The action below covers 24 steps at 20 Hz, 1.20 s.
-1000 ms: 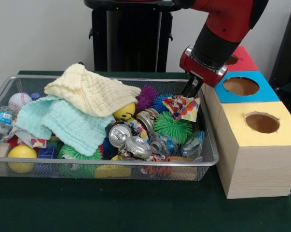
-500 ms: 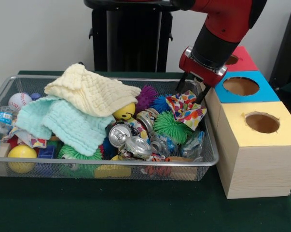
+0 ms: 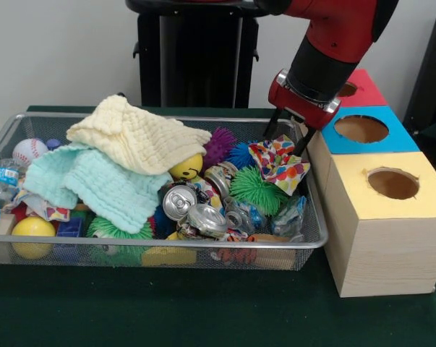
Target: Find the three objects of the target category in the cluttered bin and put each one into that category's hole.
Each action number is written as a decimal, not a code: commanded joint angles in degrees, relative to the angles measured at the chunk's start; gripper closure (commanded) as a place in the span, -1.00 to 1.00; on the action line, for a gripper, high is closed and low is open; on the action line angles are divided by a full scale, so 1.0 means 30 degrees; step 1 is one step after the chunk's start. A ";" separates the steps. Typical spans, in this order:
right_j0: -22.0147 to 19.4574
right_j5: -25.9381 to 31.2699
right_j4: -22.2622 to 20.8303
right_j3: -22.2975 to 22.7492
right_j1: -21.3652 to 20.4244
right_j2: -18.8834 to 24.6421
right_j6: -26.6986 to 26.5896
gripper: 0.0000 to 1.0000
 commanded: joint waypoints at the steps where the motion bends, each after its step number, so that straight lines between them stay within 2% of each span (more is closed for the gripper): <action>1: -0.1788 -0.7719 -0.1339 -0.2445 0.2101 0.0418 0.1586 -1.00; 3: -0.2041 -0.7589 -0.1224 -0.2439 0.2051 0.0603 0.1356 -1.00; 6: -0.2357 -0.8636 -0.1343 -0.2360 0.2079 0.0776 0.1350 -1.00; 10: -0.1902 -0.9696 -0.2029 -0.2820 0.2406 -0.0047 0.1917 -1.00; 14: -0.1620 -1.0637 -0.2117 -0.2746 0.2938 -0.0494 0.2615 -1.00; 20: -0.1653 -1.1428 -0.1790 -0.2646 0.3473 -0.0848 0.3170 -1.00; 24: -0.1765 -1.0990 -0.1719 -0.2795 0.3792 -0.0959 0.2942 -1.00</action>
